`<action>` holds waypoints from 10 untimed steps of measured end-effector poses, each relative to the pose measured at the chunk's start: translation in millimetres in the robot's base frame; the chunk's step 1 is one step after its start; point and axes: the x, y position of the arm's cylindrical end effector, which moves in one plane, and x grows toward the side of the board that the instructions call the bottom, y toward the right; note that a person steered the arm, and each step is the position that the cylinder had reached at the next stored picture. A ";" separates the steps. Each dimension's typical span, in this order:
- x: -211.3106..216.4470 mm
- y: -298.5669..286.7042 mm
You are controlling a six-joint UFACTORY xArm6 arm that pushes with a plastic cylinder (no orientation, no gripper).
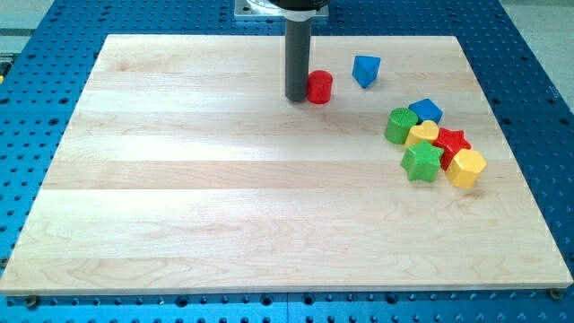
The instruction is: Move the red circle into the blue cube
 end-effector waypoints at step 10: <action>25.7 47.8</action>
